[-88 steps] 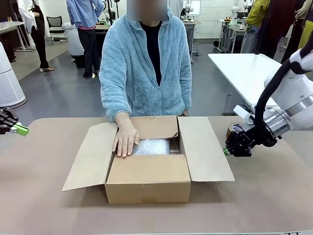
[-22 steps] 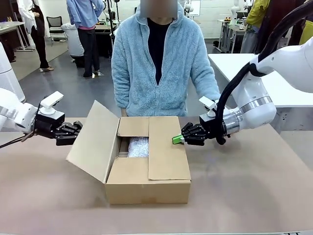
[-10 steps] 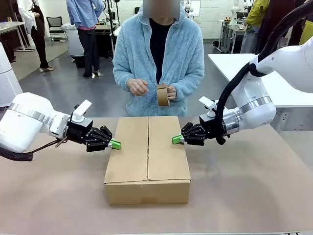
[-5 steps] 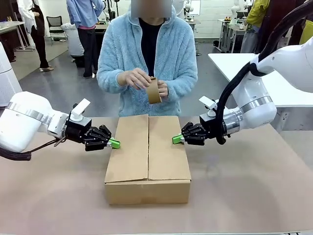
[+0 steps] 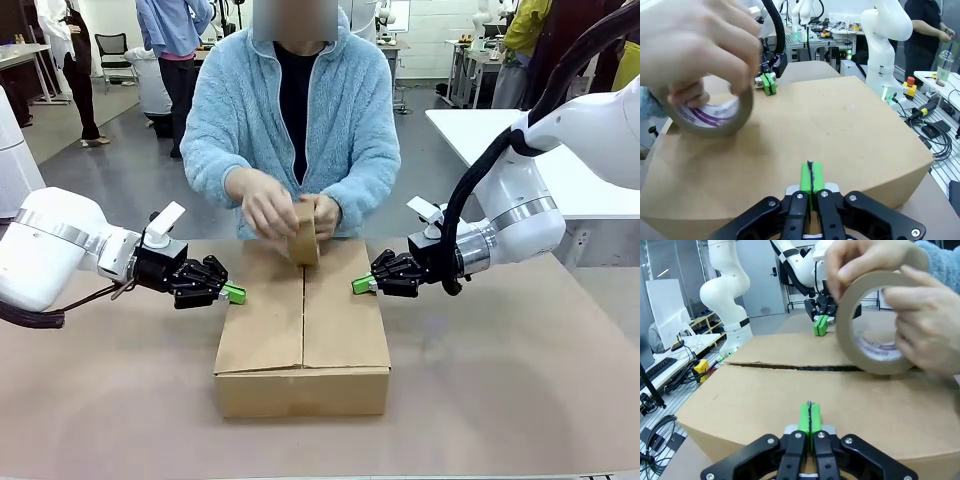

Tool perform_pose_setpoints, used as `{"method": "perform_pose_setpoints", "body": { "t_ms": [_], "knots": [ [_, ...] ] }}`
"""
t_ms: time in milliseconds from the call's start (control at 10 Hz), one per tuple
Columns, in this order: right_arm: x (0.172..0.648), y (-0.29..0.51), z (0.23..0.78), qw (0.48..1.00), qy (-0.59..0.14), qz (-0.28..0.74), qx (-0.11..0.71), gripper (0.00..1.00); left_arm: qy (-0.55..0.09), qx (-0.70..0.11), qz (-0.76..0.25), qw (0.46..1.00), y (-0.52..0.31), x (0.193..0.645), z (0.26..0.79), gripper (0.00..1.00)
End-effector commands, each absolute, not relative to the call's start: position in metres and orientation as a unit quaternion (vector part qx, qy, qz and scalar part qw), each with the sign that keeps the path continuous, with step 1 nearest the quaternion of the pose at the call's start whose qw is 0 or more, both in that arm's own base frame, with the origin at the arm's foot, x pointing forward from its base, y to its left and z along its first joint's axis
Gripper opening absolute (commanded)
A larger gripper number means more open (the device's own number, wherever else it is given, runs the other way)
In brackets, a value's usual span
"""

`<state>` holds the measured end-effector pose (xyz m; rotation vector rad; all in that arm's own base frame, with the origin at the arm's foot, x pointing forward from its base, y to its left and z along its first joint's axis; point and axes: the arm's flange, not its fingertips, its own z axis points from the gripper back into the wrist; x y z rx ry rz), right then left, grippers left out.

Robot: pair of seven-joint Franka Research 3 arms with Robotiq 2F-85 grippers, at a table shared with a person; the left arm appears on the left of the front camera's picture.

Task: Wrap the clocks to prevent damage.
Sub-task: After the human seals the box with tape, release both hands from the side flaps of the Package Box.

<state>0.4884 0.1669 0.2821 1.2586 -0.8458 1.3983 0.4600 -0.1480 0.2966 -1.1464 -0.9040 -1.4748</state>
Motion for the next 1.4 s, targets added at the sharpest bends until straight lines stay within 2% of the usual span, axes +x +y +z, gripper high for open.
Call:
{"method": "perform_pose_setpoints", "body": {
  "t_ms": [0, 1300],
  "knots": [
    [0.4881, 0.1682, 0.2772, 0.519, -0.351, 0.580, 0.521, 0.01, -0.374, -0.472, -0.613, 0.511, -0.1501, 0.4612, 0.2937, 0.01],
    [0.4881, 0.1682, 0.2772, 0.519, -0.351, 0.580, 0.521, 0.01, -0.374, -0.472, -0.613, 0.511, -0.1501, 0.4612, 0.2937, 0.01]
  ]
}}
